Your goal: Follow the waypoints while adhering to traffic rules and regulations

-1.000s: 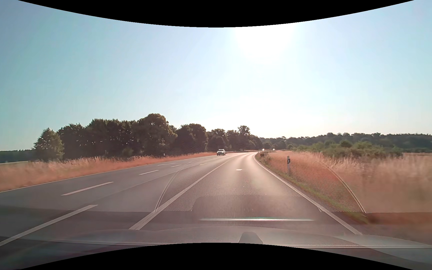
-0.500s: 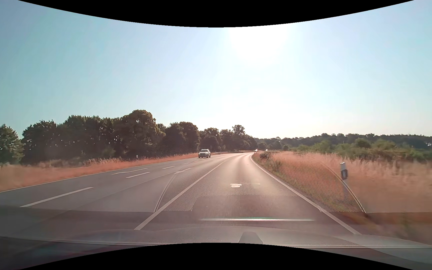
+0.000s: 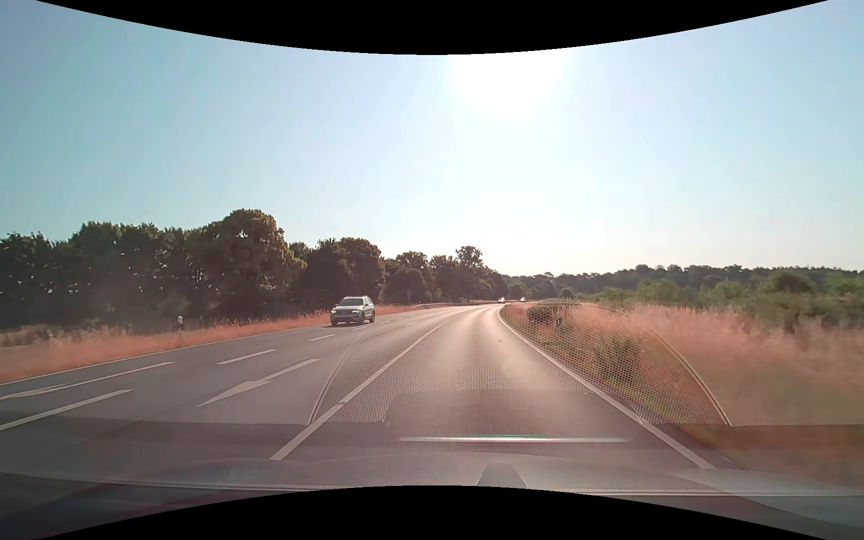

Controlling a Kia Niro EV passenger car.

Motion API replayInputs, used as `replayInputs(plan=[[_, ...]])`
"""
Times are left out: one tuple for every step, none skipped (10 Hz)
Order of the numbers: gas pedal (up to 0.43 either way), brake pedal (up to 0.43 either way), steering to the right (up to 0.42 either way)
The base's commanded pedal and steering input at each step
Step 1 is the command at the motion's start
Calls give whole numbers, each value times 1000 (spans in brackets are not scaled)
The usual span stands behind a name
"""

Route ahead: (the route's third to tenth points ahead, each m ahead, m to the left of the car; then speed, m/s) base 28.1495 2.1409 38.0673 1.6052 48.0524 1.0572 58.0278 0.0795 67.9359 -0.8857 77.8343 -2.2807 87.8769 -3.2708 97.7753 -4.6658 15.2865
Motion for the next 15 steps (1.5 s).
replayInputs(plan=[[220,0,7],[220,0,7],[220,0,6],[220,0,6],[220,0,6],[220,0,6],[220,0,6],[220,0,6],[220,0,6],[220,0,5],[220,0,5],[220,0,5],[220,0,5],[220,0,5],[220,0,5]])
